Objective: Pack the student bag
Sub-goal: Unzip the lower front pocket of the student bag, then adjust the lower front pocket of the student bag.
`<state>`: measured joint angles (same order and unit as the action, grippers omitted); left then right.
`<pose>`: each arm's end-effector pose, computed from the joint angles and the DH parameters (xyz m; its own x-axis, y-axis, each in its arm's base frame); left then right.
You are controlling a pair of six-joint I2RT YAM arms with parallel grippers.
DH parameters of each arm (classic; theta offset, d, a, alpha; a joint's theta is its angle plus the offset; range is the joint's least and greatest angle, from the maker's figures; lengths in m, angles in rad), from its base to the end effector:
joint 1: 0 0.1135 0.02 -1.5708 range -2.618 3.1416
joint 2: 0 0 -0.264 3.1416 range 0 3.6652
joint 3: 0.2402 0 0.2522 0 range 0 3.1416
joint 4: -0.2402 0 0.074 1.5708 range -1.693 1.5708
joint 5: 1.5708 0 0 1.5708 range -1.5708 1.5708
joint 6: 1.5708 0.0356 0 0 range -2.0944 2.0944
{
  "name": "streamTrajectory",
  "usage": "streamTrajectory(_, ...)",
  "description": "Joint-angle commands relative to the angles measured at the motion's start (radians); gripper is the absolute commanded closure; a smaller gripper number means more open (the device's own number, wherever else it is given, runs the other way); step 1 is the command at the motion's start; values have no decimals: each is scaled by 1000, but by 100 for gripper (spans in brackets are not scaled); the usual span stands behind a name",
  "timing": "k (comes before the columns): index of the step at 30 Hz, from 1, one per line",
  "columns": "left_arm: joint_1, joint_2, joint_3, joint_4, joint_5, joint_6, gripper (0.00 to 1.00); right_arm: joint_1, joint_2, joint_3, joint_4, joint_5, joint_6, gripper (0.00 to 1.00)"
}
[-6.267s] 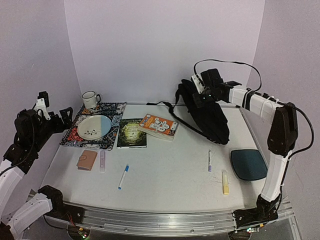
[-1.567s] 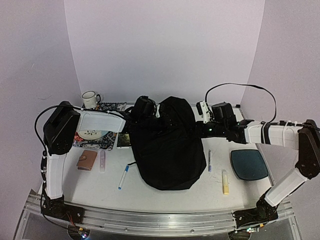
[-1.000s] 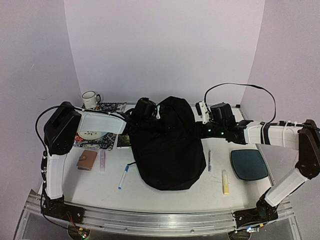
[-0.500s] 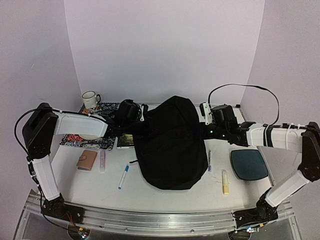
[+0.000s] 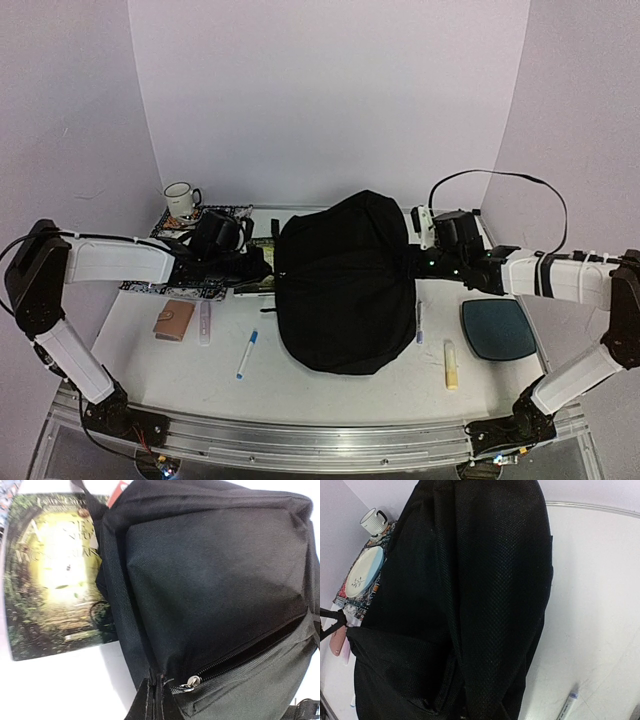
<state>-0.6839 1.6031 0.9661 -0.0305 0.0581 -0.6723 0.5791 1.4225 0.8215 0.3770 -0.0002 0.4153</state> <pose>0.2678 -0.2209 0.2121 -0.7902 -0.1580 -0.5921 0.2223 0.8265 -0.5172 0.2710 0.1772 0.2612 -0.3910 0.2264 -0.8921 -0.4259 0.8148 0.3934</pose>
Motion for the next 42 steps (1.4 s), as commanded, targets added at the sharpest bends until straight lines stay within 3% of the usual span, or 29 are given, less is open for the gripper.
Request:
streamTrajectory(1,43,-89,-28,-133,-255,85,100,-33,-6,-12,14,74,28,100)
streamTrajectory(8,33,-99,-50,-140,-193,124,100,-31,61,5,2,-12,21,96)
streamTrajectory(19,-54,-52,-57,-63,-66,87,100,33,95,136,-167,-69,-96,48)
streamTrajectory(24,-63,-63,-51,-51,-35,80,100,89,148,243,-196,-119,-153,36)
streamTrajectory(35,-63,-86,-71,-52,-44,83,100,169,456,520,-207,-300,-239,23)
streamTrajectory(39,-63,-84,-70,-52,-48,83,100,184,507,555,-229,-348,-252,26)
streamTrajectory(42,-63,-78,-62,-53,-49,84,99,199,507,546,-275,-384,-263,34)
